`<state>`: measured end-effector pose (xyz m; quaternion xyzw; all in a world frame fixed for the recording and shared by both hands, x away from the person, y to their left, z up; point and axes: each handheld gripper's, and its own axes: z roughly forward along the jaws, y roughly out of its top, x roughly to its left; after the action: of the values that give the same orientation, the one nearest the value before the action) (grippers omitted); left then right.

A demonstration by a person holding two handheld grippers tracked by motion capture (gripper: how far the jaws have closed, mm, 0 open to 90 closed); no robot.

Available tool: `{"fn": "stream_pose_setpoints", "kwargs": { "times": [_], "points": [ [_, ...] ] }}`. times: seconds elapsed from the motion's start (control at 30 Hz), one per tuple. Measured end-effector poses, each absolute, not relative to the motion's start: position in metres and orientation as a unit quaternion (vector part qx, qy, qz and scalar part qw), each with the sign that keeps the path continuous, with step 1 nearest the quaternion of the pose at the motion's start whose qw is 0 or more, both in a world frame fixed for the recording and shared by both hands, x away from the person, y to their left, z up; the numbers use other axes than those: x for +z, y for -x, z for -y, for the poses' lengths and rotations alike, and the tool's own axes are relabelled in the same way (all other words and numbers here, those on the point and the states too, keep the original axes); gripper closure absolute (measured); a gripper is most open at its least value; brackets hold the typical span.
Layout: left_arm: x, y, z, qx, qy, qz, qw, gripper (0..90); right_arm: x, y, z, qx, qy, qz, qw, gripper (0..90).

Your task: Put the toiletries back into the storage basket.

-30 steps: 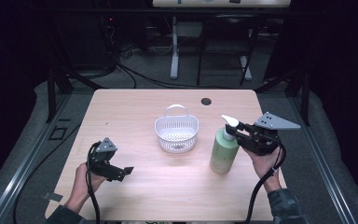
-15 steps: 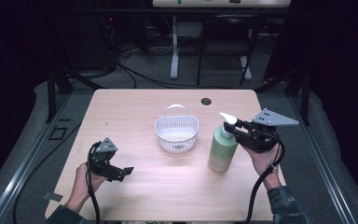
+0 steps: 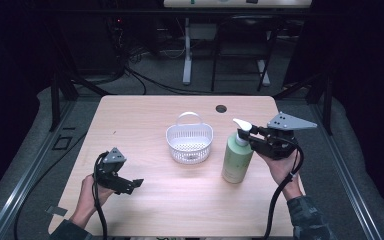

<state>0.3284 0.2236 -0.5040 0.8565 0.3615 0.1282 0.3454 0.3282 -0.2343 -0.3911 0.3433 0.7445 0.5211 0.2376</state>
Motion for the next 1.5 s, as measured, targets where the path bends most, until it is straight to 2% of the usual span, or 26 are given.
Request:
{"fn": "stream_pose_setpoints", "kwargs": {
  "times": [0.8,0.83,1.0,1.5],
  "points": [
    [-0.505,-0.324,-0.225,0.123,-0.857,-0.360,0.347,0.0,-0.385,-0.326,0.236,0.499,-0.349,-0.756,0.239,68.1],
    [-0.505,-0.324,-0.225,0.123,-0.857,-0.360,0.347,0.0,-0.380,-0.328,0.236,0.499,-0.358,-0.757,0.222,68.1],
    [-0.504,-0.321,-0.223,0.123,-0.859,-0.356,0.348,0.0,-0.359,-0.330,0.239,0.520,-0.357,-0.743,0.224,68.2],
    [-0.506,-0.323,-0.220,0.121,-0.861,-0.355,0.345,0.0,-0.355,-0.340,0.231,0.497,-0.352,-0.762,0.220,68.1]
  ]
}}
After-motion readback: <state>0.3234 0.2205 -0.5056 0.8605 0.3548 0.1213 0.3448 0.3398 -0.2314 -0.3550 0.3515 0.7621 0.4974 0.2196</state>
